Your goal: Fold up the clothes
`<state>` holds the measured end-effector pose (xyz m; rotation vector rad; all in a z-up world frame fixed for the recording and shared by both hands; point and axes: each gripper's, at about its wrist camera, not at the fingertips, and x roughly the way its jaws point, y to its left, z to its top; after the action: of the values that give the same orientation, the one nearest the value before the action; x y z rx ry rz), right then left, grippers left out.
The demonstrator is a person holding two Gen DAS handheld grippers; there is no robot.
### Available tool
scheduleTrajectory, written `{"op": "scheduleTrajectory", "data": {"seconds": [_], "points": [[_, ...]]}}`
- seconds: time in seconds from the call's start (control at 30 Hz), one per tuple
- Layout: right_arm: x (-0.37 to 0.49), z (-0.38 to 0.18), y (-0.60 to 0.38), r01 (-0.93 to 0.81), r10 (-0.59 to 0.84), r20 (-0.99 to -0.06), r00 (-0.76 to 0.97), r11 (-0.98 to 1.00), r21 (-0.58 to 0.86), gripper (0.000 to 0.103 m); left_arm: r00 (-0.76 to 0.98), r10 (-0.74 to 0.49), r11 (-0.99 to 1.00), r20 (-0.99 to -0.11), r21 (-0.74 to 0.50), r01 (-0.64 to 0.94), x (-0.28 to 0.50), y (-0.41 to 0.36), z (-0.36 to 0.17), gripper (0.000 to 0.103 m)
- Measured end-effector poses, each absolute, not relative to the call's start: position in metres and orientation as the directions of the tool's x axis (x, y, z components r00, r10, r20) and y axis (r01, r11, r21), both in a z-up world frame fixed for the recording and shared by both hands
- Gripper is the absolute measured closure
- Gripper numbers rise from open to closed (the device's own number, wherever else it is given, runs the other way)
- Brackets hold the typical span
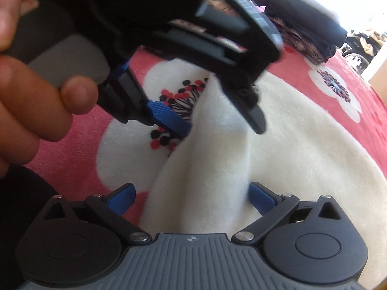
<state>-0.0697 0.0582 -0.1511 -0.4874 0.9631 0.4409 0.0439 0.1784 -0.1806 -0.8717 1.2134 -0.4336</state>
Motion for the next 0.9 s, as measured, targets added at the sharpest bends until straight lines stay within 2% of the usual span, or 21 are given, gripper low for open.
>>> {"op": "scheduleTrajectory", "data": {"seconds": [0.2,0.27,0.37,0.43,0.53,0.7,0.9], "points": [[-0.073,-0.157,0.066,-0.529,0.072,-0.837,0.543,0.803,-0.274,0.001,0.296,-0.769,0.551,-0.567,-0.822,-0.144,0.051,0.179,-0.164,0.034],[-0.075,-0.156,0.065,-0.515,0.058,-0.827,0.559,0.806,-0.292,0.005,0.287,-0.773,0.553,-0.566,-0.823,-0.134,0.052,0.177,-0.162,0.034],[-0.077,-0.152,0.059,-0.490,0.030,-0.806,0.591,0.807,-0.329,0.027,0.281,-0.775,0.555,-0.566,-0.822,-0.126,0.054,0.175,-0.161,0.034],[-0.076,-0.147,0.050,-0.474,0.015,-0.793,0.609,0.808,-0.349,0.051,0.288,-0.783,0.539,-0.551,-0.832,-0.128,0.054,0.174,-0.160,0.034],[-0.075,-0.138,0.034,-0.460,0.036,-0.786,0.617,0.828,-0.322,0.063,0.298,-0.796,0.516,-0.526,-0.848,-0.119,0.055,0.170,-0.156,0.034],[-0.075,-0.108,-0.003,-0.371,0.097,-0.766,0.636,0.908,-0.193,0.068,0.315,-0.818,0.491,-0.481,-0.869,-0.052,0.058,0.157,-0.133,0.034],[-0.056,-0.064,-0.081,-0.192,0.223,-0.714,0.663,0.973,0.126,0.070,0.338,-0.862,0.424,-0.379,-0.903,0.068,0.070,0.129,-0.094,0.034]]}}
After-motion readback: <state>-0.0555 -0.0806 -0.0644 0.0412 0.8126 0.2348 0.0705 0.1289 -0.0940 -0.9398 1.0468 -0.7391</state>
